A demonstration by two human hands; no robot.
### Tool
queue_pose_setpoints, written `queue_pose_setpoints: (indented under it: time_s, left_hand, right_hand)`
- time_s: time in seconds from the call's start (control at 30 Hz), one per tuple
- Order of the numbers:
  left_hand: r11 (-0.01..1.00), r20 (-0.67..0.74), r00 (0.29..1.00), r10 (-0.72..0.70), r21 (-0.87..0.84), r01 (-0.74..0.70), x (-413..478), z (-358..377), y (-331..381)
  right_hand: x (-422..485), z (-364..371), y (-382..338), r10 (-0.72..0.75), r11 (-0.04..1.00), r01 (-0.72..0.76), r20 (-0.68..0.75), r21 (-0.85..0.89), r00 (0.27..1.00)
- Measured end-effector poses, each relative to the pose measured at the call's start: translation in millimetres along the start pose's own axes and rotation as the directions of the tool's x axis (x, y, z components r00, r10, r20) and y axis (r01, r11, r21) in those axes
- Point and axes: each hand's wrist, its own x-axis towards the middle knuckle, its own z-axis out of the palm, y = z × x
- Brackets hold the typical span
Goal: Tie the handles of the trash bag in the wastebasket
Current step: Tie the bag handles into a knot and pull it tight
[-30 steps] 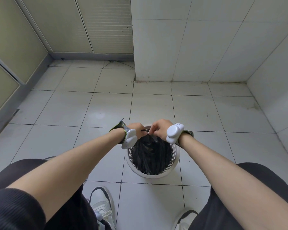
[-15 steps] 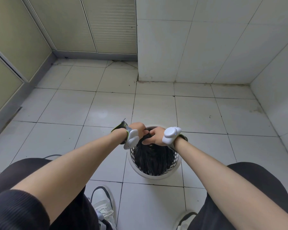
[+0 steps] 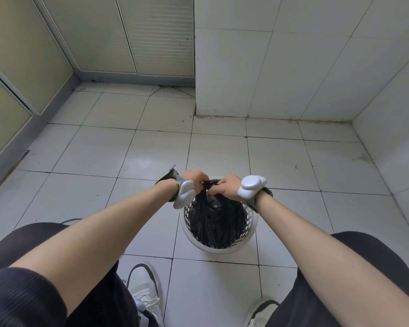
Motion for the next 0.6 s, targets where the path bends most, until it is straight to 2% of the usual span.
queue_pose_setpoints:
  time_s: [0.23, 0.6]
  left_hand:
    - [1.0, -0.097, 0.995, -0.001, 0.012, 0.002, -1.2, -1.6, -10.9]
    - [0.998, -0.163, 0.986, 0.033, -0.038, -0.039, -9.2, -0.5, -22.5]
  right_hand:
    - [-0.1, -9.2, 8.2, 0.035, 0.986, -0.025, -0.058, 0.164, 0.998]
    - [-15.6, -12.6, 17.5, -0.061, 0.996, 0.063, -0.03, 0.064, 0.998]
